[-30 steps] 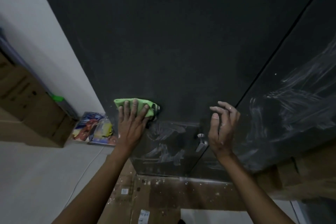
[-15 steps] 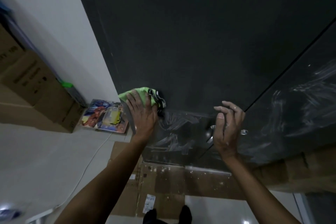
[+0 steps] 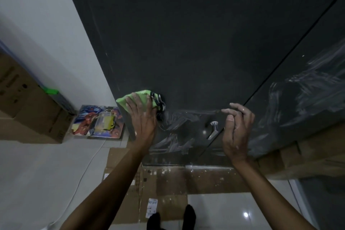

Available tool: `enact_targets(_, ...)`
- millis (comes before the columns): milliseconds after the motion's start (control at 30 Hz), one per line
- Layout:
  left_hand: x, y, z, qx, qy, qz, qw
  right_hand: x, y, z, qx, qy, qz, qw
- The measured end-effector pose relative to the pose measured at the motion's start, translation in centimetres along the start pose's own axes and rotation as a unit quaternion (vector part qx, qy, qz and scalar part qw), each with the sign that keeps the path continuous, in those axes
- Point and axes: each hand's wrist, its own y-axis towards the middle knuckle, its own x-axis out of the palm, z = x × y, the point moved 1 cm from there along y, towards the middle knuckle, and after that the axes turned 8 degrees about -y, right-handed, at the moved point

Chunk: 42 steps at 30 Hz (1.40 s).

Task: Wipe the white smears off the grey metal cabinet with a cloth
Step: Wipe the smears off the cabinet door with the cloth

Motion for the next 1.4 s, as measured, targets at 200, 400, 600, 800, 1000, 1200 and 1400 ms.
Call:
enact_targets(200, -1.3, 7.1, 3.8, 0.143, -0.066, 0.108, 0.981, 0.0, -1.5, -0.2, 0.039, -0.011, -0.001, 0.999)
enact_targets(400, -1.5, 5.3, 1.6, 0.136, -0.030, 0.113, 0.984, -0.5, -3.4, -0.1, 0.066, -0.012, -0.021, 0.997)
enact_targets(600, 0.2, 0.2, -2.4, 0.206, 0.100, -0.067, 0.971, -0.2, -3.3, -0.8, 0.078, -0.019, -0.032, 0.996)
enact_targets(800, 0.7, -0.8, -3.8, 0.246, 0.138, -0.184, 0.942, -0.5, -3.2, -0.7, 0.079, -0.036, -0.033, 0.996)
enact_targets(1000, 3.9, 1.3, 4.0, 0.338, 0.153, -0.222, 0.902, -1.4, -3.8, -0.3, 0.087, -0.034, -0.030, 0.995)
enact_targets(1200, 5.5, 2.3, 7.2, 0.355, 0.132, -0.247, 0.892, -2.1, -2.7, 0.1, 0.097, -0.044, -0.023, 0.994)
enact_targets(1400, 4.2, -0.6, 2.3, 0.376, 0.185, -0.369, 0.830, -3.0, -2.7, 0.6, 0.099, -0.039, -0.020, 0.994)
